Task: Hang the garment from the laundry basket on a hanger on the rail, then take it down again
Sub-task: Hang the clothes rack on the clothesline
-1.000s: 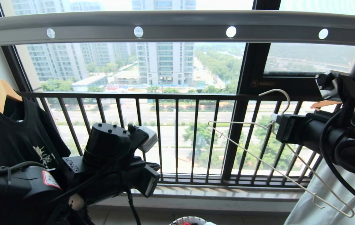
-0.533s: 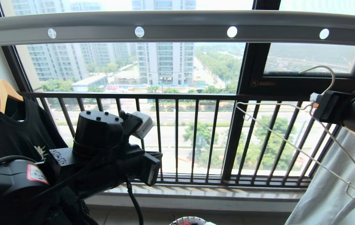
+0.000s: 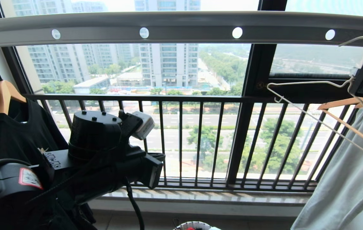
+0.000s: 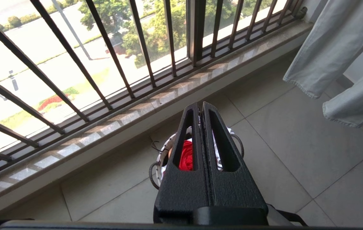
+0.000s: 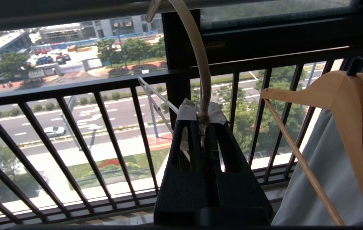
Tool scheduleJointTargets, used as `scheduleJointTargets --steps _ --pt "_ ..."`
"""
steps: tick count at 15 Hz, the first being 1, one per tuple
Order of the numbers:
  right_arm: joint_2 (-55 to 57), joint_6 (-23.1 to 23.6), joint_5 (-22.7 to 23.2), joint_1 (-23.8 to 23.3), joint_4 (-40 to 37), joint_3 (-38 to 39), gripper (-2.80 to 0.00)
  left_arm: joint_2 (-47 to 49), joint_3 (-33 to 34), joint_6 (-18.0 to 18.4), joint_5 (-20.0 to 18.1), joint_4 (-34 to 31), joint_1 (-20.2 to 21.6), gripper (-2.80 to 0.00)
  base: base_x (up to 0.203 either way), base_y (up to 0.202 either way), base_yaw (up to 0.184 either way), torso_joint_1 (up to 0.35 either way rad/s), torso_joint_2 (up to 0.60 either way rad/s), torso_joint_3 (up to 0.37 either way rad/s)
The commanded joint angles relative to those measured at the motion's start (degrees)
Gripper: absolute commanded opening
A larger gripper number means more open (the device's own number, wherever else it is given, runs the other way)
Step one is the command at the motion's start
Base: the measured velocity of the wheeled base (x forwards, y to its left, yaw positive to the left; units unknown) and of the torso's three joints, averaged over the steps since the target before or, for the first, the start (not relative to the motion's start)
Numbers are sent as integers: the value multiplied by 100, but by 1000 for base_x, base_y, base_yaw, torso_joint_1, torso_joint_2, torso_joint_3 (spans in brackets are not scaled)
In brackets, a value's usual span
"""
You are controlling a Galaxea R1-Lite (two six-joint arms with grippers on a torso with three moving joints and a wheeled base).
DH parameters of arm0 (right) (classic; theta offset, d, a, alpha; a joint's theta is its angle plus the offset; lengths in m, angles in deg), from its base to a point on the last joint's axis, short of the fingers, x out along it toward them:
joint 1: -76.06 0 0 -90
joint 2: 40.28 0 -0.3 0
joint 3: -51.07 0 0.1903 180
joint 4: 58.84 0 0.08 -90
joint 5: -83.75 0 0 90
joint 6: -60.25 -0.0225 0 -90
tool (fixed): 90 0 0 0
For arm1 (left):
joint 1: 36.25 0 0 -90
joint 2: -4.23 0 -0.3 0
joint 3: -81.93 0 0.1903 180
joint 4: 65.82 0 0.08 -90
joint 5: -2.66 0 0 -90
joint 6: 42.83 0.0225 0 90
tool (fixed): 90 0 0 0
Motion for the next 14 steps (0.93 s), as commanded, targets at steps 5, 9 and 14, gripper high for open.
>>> scheduleJointTargets --steps 5,9,14 --pt "397 90 5 -57 18 -502 -280 16 8 -2 13 17 0 -280 0 0 0 0 0 0" --pt "562 133 8 -57 27 -662 -280 23 16 -2 13 17 0 -280 0 0 0 0 0 0" --pt "768 161 8 -57 34 -852 -280 10 25 -2 13 17 0 -280 0 0 0 0 0 0"
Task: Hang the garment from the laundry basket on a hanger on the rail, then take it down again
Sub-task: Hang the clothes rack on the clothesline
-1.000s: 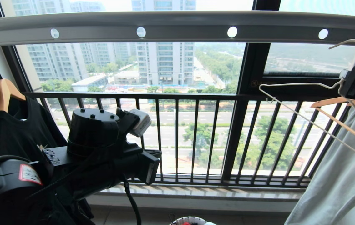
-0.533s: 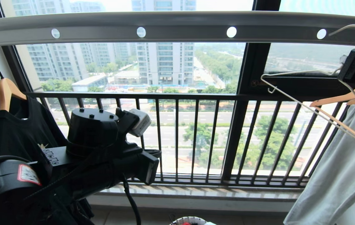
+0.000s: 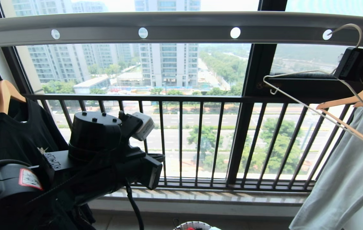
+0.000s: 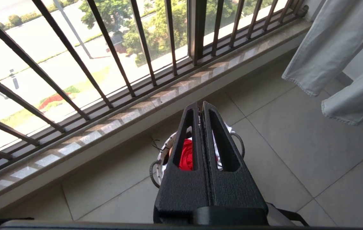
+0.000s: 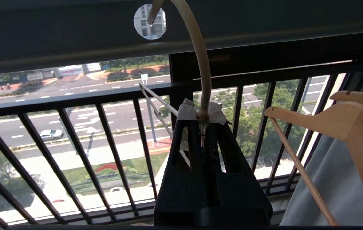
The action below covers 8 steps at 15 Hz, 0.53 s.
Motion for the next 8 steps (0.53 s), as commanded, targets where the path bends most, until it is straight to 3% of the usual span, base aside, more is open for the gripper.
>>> scheduleJointTargets --steps 1,8 --pt "150 29 -7 3 17 -93 -280 7 1 -4 4 15 0 -280 0 0 0 0 0 0" --pt "496 63 -13 12 25 -165 -280 -67 -7 -4 13 22 0 -280 0 0 0 0 0 0"
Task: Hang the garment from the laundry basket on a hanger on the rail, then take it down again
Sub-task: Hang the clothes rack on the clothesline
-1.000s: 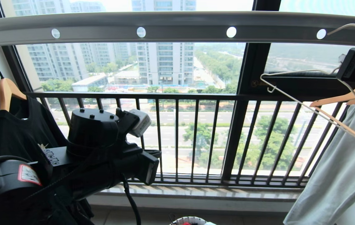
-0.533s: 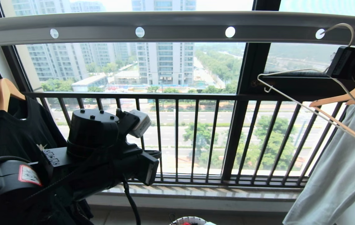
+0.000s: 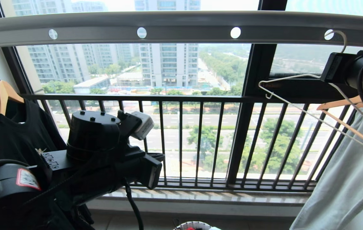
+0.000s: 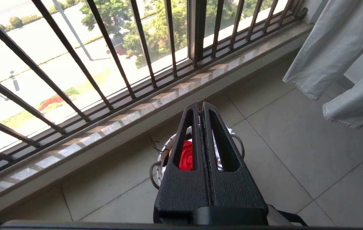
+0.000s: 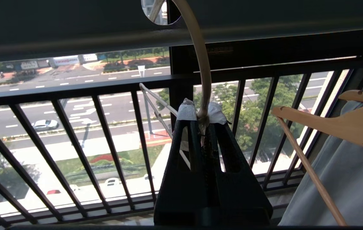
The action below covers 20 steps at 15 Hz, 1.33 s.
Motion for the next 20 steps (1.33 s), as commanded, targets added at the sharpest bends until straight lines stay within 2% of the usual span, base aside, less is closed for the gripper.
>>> scheduleJointTargets --steps 1,4,20 --pt "167 19 -16 11 8 -56 -280 -55 -2 -2 5 13 0 -280 0 0 0 0 0 0" --pt "232 155 -16 38 17 -149 -280 -57 0 -2 5 12 0 -280 0 0 0 0 0 0" --pt "293 145 -33 65 7 -35 -280 -57 0 -2 -4 21 0 -280 0 0 0 0 0 0"
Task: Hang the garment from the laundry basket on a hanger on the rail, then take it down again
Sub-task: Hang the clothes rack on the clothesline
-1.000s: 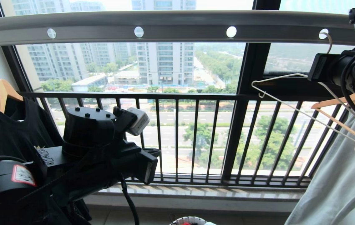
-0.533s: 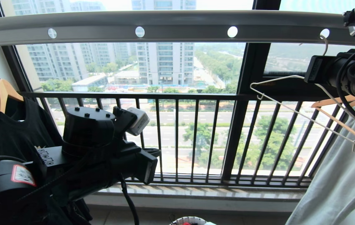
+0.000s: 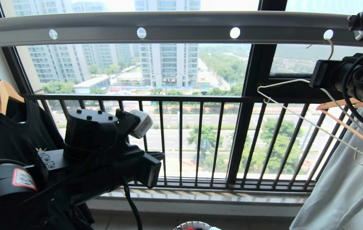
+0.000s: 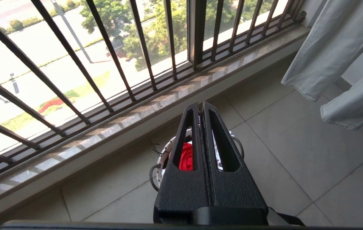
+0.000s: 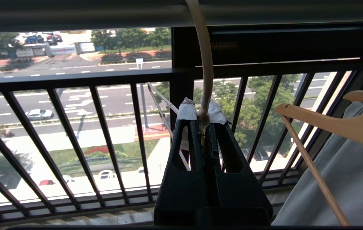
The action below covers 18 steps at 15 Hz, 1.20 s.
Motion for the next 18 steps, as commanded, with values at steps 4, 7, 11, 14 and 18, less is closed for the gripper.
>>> scheduleJointTargets --steps 4,7,11,14,18 --pt "-6 -9 -25 2 17 69 0 -11 -5 -5 4 15 -3 -280 0 0 0 0 0 0" --pt "-77 -9 -25 2 17 103 0 -11 3 -5 -14 15 -3 -280 0 0 0 0 0 0" --pt "-450 -9 -9 41 15 454 0 -11 3 -5 -5 6 -3 -280 0 0 0 0 0 0" --pt "-1066 -1 4 218 13 905 0 -2 3 -5 -5 6 -3 -280 0 0 0 0 0 0" --pt "-2103 3 10 354 -11 1544 0 26 57 -5 -23 -2 -20 -280 0 0 0 0 0 0"
